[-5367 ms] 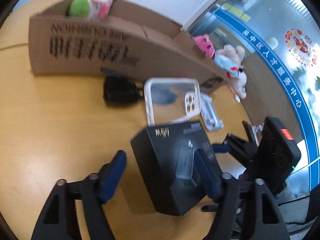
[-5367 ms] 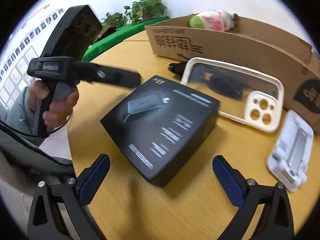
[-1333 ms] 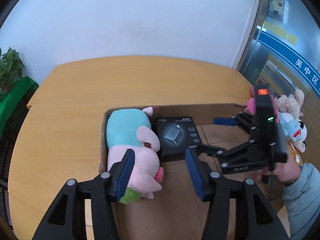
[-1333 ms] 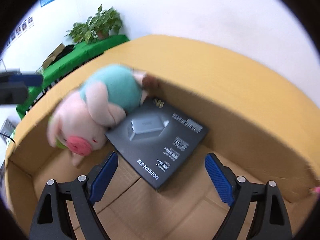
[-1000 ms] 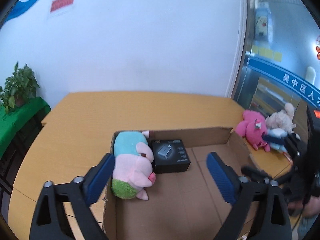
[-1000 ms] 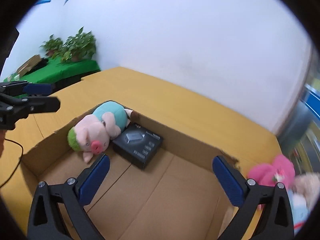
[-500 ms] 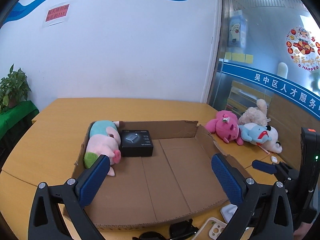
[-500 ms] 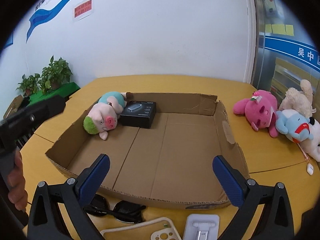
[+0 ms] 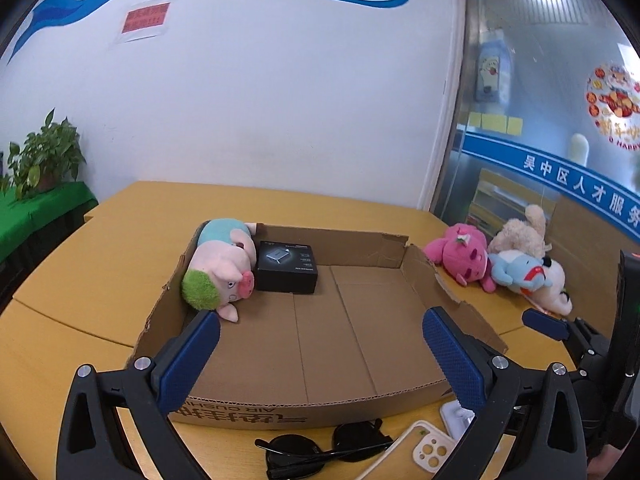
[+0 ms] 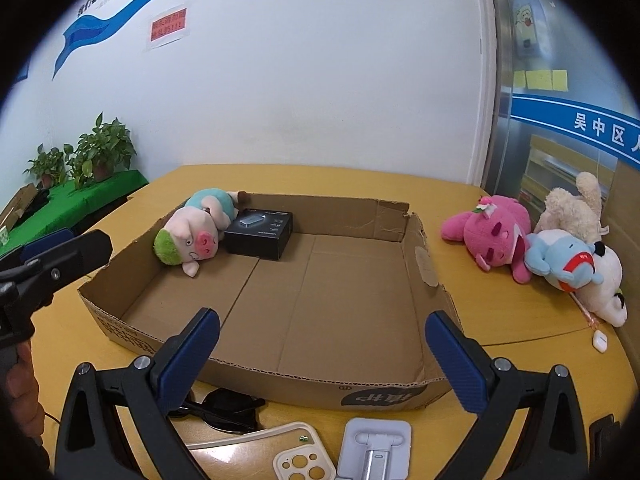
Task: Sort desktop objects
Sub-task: 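Release the charger box beside the pig and withdraw the left gripper, then grasp the white phone case rim with the left gripper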
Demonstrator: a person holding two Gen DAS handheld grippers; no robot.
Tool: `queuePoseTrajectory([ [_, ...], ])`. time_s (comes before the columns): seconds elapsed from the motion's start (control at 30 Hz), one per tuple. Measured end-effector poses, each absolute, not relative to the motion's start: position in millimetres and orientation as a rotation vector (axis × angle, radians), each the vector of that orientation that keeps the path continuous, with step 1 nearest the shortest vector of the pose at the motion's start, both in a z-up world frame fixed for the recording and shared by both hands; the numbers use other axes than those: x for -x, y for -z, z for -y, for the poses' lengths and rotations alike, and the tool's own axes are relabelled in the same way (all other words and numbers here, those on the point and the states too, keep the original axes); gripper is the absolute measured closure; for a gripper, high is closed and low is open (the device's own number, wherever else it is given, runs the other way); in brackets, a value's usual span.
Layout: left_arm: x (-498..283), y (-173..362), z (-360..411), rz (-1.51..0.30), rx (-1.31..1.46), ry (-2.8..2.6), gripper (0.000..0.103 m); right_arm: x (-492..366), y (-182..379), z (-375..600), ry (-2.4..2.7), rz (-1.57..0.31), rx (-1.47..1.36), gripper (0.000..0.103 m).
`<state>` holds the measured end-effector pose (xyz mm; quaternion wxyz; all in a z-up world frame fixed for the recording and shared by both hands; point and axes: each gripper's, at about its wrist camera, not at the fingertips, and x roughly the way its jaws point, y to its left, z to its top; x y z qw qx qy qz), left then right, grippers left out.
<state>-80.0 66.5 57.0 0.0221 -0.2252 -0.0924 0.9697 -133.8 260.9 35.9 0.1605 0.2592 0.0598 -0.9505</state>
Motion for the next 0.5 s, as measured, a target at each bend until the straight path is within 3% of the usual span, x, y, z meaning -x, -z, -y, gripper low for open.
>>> queuePoseTrajectory([
  [0.23,74,-48,-72,0.241,0.700,-3.000,0.001,130,-33,-279,2.668,-0.133,-0.732,0.001],
  [0.43,62,-5,-83,0.174,0.964,-2.847,0.002,125,-4,-321,2.499,-0.091,-0.844,0.001],
  [0.5,58,13,-83,0.209,1.084,-2.785,0.010,125,8,-329,2.475,-0.084,-0.901,0.008],
])
